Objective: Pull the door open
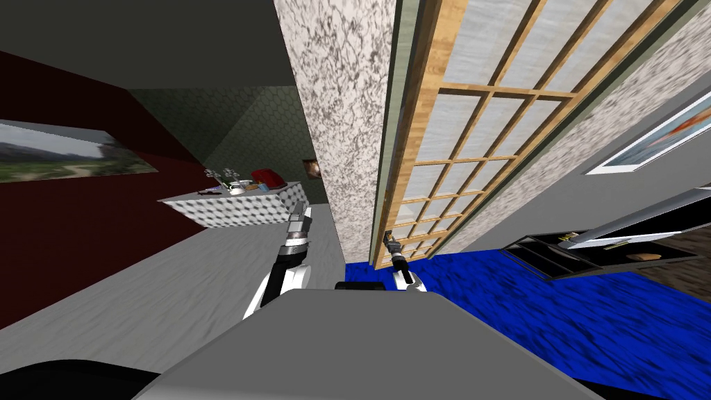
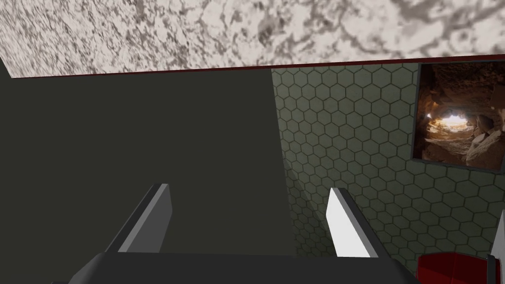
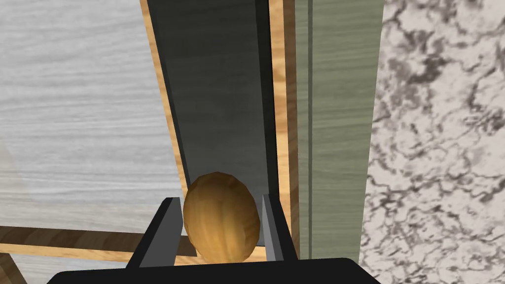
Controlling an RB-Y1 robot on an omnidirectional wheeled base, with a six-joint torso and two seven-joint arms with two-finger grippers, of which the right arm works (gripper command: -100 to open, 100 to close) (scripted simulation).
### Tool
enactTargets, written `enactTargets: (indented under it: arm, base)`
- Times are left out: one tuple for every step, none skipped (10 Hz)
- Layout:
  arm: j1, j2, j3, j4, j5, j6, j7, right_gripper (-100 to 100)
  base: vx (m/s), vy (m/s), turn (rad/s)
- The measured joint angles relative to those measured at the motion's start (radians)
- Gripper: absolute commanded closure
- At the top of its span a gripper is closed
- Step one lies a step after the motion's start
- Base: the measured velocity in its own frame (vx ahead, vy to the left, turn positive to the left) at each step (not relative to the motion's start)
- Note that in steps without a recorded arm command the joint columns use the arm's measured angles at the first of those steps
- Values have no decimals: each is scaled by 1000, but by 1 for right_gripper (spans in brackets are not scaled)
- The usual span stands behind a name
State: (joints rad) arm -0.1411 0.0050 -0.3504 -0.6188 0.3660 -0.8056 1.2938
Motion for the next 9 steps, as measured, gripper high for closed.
enactTargets:
  arm:
    - [3, -3, 4, -8, -32, 18, 0, 100]
    - [-9, -14, 2, 17, -68, 24, 3, 100]
    - [0, -13, 5, 4, -86, 37, 2, 100]
    - [17, -10, 14, -33, -109, 67, -4, 100]
    - [9, -15, 13, -22, -124, 75, -5, 100]
    - [-5, -21, 12, -1, -151, 75, -1, 100]
    - [10, -24, 21, -29, -180, 101, -7, 100]
    - [6, -29, 22, -15, -202, 107, -9, 100]
    - [4, -29, 22, -7, -233, 114, -4, 100]
  base:
    - [-72, 33, 67]
    - [-42, 21, 9]
    - [-45, 20, 49]
    - [-34, 12, 35]
    - [-39, 20, 42]
    - [-46, 15, 80]
    - [-39, 16, 24]
    - [-33, 17, 27]
    - [-30, 12, 21]
